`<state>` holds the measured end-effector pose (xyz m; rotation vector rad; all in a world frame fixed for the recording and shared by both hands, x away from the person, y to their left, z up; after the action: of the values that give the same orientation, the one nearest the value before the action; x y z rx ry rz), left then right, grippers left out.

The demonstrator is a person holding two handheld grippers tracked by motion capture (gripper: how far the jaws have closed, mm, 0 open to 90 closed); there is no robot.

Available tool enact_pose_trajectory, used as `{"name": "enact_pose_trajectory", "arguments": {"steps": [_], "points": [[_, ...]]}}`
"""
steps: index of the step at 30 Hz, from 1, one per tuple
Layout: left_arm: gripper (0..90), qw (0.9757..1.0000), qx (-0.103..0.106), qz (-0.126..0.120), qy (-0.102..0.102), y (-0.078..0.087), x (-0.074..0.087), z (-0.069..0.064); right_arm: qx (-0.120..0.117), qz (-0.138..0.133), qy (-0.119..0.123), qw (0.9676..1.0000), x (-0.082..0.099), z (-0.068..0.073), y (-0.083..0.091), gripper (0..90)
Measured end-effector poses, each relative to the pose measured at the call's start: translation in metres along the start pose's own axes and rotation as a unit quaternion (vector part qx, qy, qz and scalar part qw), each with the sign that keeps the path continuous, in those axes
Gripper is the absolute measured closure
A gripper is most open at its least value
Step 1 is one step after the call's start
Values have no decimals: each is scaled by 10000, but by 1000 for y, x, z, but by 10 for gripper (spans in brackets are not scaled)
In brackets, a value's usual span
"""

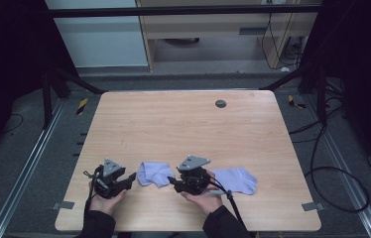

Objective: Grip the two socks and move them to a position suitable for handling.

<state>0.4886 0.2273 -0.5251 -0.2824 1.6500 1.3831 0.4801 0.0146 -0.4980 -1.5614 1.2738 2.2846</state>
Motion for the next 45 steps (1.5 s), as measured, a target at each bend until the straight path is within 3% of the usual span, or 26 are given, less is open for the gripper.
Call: {"name": "enact_pose_trajectory", "arguments": {"steps": [11, 21, 23, 27, 30, 33, 39, 45], "points": [[538, 9997, 162, 100, -134, -14, 0, -10, -104, 343, 163, 9992, 10, 17, -38, 567], [652, 9994, 224, 254, -95, -22, 3, -10, -150, 625, 305, 9975, 18, 26, -61, 639], [679, 9992, 239, 299, -64, -23, 3, -10, -137, 674, 338, 9971, 19, 26, -63, 664], [764, 9986, 383, 345, 87, -24, 4, -12, -153, 706, 294, 9970, 19, 26, -64, 800], [822, 9984, 414, 385, 81, -24, 3, -13, -186, 741, 264, 9967, 19, 27, -64, 872], [855, 9982, 443, 402, 34, -23, 3, -13, -183, 565, 265, 9979, 14, 27, -60, 882], [869, 9981, 522, 342, -7, -19, 0, -15, -121, -142, -93, 9998, -12, 20, -44, 885], [870, 9979, 526, 374, -68, -17, 1, -16, 271, -467, -415, 9977, -29, -2, -44, 883]]}}
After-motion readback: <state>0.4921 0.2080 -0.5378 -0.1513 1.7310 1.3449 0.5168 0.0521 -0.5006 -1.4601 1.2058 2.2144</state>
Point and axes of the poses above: each handheld gripper's, and its own axes: y roughly backward along the jaws, x roughly out of its underside, z roughly to its left, the point moved 7 cm from there along -y, roughly forward along the jaws, and after that the axes turned 5 degrees about -y, right-handed, at the moved point
